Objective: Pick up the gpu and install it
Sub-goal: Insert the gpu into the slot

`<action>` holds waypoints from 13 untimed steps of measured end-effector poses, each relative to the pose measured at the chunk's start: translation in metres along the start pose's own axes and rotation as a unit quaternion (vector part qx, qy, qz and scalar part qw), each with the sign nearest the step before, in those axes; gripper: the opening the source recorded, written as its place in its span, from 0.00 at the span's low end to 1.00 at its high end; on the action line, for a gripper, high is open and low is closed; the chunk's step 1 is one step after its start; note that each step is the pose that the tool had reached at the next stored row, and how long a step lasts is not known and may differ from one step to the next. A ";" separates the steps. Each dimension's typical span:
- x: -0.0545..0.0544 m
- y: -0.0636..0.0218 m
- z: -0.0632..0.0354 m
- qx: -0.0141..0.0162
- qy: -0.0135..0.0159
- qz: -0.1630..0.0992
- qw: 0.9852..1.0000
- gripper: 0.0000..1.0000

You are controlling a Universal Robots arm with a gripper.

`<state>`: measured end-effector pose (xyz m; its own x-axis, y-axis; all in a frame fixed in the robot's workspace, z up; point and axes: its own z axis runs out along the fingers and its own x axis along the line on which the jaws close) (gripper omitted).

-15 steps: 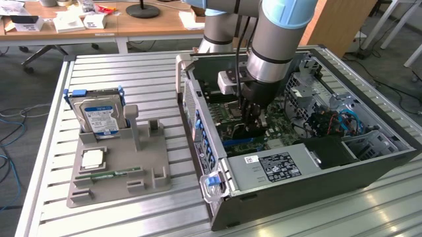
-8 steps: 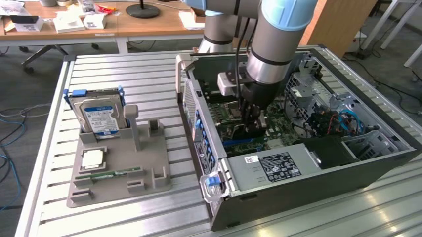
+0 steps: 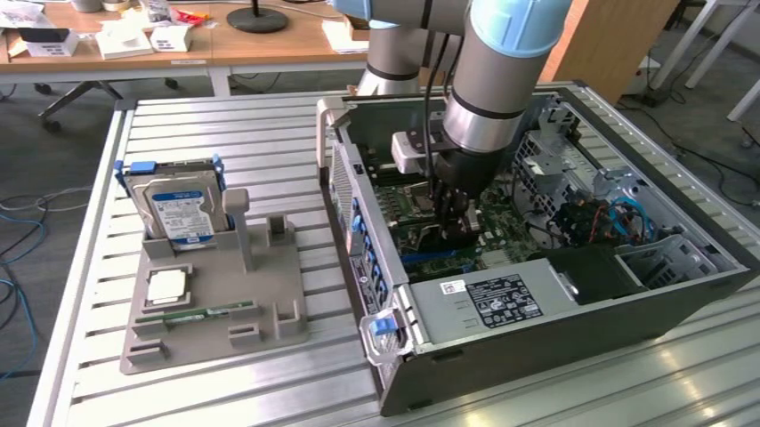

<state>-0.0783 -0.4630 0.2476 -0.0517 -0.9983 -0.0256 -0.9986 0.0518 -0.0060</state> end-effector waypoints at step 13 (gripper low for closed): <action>0.000 0.0000 0.0001 0.000 -0.005 0.000 1.000 0.26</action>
<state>-0.0783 -0.4629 0.2476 -0.0517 -0.9980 -0.0362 -0.9986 0.0519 -0.0055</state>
